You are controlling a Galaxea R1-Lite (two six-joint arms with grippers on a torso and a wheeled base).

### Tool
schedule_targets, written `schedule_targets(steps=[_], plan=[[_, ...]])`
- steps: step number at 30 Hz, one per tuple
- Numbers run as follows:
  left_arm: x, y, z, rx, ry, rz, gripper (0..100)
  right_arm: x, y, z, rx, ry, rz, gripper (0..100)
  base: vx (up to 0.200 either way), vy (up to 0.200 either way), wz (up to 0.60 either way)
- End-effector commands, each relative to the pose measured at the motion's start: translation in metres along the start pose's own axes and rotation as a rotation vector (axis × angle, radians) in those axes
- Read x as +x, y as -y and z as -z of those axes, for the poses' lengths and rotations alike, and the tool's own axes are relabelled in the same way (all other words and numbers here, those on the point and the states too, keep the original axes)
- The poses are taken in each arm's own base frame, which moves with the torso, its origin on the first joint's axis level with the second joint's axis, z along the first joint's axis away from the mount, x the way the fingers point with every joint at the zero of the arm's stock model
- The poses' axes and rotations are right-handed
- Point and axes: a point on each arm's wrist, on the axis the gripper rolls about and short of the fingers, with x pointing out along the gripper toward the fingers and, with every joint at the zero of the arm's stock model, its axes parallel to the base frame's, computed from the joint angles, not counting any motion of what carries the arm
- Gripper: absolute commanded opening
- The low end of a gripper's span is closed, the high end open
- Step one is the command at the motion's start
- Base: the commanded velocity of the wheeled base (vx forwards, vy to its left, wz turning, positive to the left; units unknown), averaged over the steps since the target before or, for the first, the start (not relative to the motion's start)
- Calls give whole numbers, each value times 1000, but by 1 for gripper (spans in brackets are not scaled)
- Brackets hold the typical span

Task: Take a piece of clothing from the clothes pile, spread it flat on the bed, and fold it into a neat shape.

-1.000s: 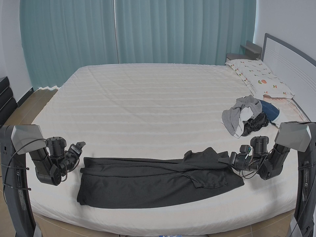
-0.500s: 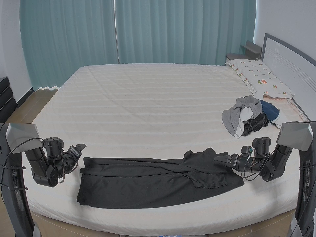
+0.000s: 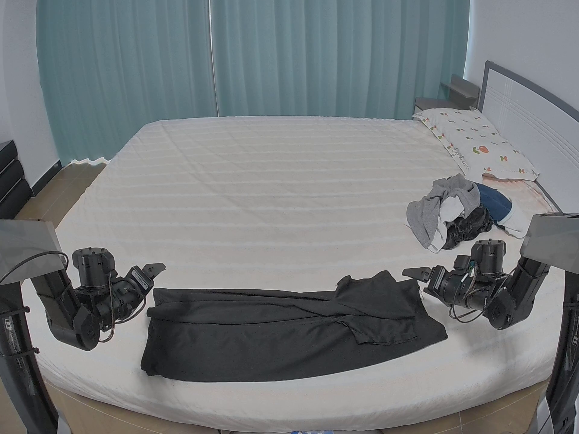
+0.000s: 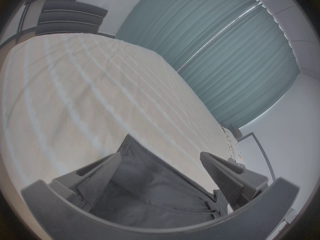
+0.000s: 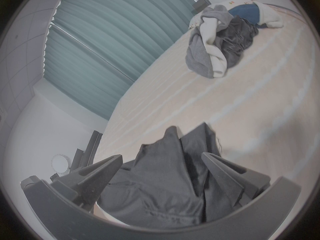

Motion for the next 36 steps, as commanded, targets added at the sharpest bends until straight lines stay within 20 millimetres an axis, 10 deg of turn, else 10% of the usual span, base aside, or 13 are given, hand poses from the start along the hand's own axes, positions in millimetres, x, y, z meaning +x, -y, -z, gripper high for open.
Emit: schedule_targets(steps=[1,36], plan=[[-20,-8,20,-78,-71,-58,100,-25,-18,16,72,-20,5,100,-200,0,0],[-38,-27,76,-37,-199,-264,100,-28,0,45,269,-43,124,100,-17,0,0]])
